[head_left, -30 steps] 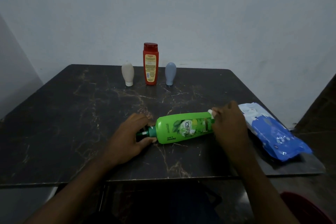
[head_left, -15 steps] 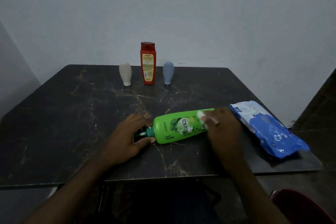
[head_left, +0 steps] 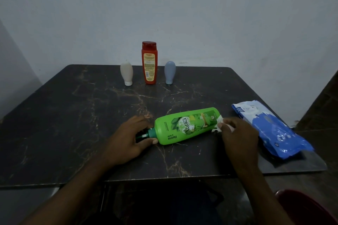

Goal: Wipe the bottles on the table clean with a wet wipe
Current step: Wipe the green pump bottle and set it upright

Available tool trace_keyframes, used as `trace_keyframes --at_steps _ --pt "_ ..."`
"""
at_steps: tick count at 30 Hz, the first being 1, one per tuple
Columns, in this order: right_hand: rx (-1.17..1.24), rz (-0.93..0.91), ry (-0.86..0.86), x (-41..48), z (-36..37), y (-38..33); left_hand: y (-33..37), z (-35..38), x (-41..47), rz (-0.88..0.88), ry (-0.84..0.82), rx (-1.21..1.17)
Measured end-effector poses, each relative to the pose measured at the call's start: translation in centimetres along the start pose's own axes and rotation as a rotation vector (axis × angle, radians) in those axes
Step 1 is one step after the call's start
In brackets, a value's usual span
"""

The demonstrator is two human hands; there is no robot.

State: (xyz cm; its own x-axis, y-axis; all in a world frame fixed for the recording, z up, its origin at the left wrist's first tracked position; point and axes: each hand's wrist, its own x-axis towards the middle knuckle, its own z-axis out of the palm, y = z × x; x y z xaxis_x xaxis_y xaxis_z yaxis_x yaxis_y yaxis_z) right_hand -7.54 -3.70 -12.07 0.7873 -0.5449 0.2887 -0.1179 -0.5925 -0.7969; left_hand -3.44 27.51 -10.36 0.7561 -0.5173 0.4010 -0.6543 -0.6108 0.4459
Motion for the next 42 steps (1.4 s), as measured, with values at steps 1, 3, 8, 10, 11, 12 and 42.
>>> trace_keyframes --at_steps 1,3,8,10,11,12,42 --pt "0.016 -0.008 0.02 0.1 -0.1 -0.3 0.0 0.0 0.0 -0.003 -0.006 0.003" --pt "0.03 -0.027 0.039 0.4 0.0 -1.0 0.0 0.0 0.0 -0.007 -0.007 -0.004" --pt "0.041 -0.036 0.003 0.3 0.5 -0.6 0.3 -0.1 0.0 -0.01 -0.021 -0.034" --pt "0.036 -0.034 -0.01 0.4 0.7 -0.5 0.2 -0.1 0.0 -0.014 -0.025 -0.037" --pt "0.031 -0.049 -0.012 0.3 0.8 -0.9 0.2 -0.1 0.0 -0.018 -0.027 -0.038" --pt "0.023 -0.072 -0.013 0.1 0.9 -1.3 0.2 -0.1 0.0 -0.02 -0.03 -0.037" --pt "-0.138 -0.483 -0.138 -3.4 2.0 -4.1 0.6 -0.1 0.0 0.062 0.074 0.04"
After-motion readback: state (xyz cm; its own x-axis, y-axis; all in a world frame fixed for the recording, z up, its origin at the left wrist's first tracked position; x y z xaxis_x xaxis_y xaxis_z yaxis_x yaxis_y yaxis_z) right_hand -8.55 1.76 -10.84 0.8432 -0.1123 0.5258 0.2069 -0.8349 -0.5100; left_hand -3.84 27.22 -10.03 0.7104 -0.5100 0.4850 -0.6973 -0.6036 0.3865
